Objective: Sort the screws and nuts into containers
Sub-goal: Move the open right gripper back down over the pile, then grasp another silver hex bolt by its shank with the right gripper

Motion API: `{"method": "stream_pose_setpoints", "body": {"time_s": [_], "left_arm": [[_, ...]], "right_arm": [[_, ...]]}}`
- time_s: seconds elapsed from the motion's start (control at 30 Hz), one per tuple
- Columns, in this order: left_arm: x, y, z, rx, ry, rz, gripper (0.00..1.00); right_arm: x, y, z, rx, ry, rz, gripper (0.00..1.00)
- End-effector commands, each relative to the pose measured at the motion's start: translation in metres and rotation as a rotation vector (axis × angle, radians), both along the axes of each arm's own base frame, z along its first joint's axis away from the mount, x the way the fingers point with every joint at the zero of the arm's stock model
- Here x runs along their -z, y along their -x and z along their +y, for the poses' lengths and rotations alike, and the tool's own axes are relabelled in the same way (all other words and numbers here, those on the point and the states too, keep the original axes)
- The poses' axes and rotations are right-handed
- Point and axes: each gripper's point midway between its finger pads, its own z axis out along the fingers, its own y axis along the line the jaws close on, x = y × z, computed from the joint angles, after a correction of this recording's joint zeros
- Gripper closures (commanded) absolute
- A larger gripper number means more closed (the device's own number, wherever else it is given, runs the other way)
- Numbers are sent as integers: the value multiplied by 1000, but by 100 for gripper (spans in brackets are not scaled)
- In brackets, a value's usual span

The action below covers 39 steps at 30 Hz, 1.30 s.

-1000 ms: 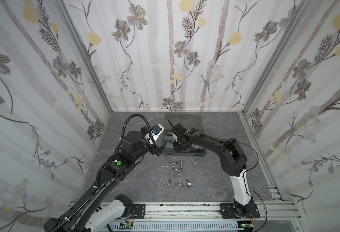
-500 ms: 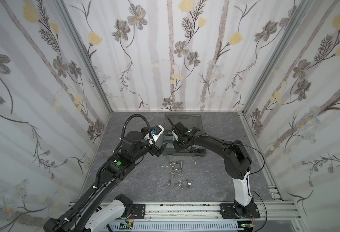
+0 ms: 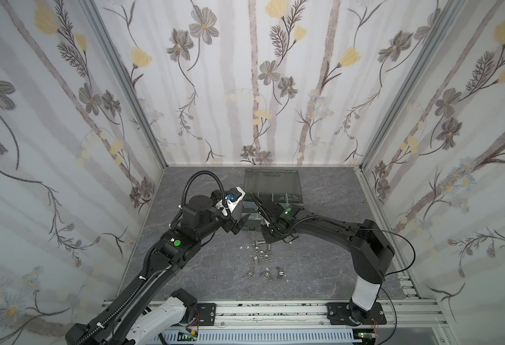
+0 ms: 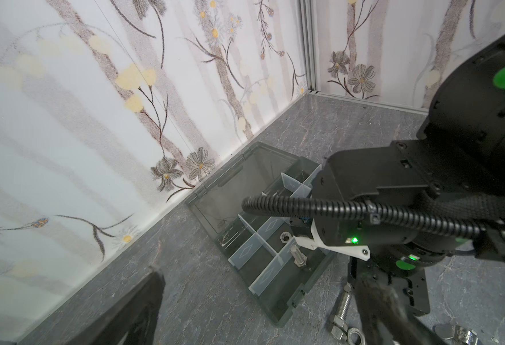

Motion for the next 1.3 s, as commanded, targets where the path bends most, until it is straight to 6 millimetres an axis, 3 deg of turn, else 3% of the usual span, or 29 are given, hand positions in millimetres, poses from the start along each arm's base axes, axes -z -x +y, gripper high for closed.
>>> {"method": "stream_pose_setpoints", "body": {"time_s": [0.0,0.3,0.7,0.87,1.0,1.27], "left_arm": [[-9,-1,-4,16,17,-38,0],[-14,0,-2,9,23,-48,0],[-11,-1,-1,0,17,-44,0],[-15,-1,-1,1,24,-54,0],[-13,-1,-1,1,22,-50,0],[-13,-2,-1,0,19,-50,0]], "right_arm": [[4,0,3,76,-21,-5,63],[28,2,10,93,-15,24,64],[54,11,2,92,27,68,65],[57,8,6,94,19,63,65],[62,7,8,87,21,66,69],[65,12,4,74,36,75,89]]}}
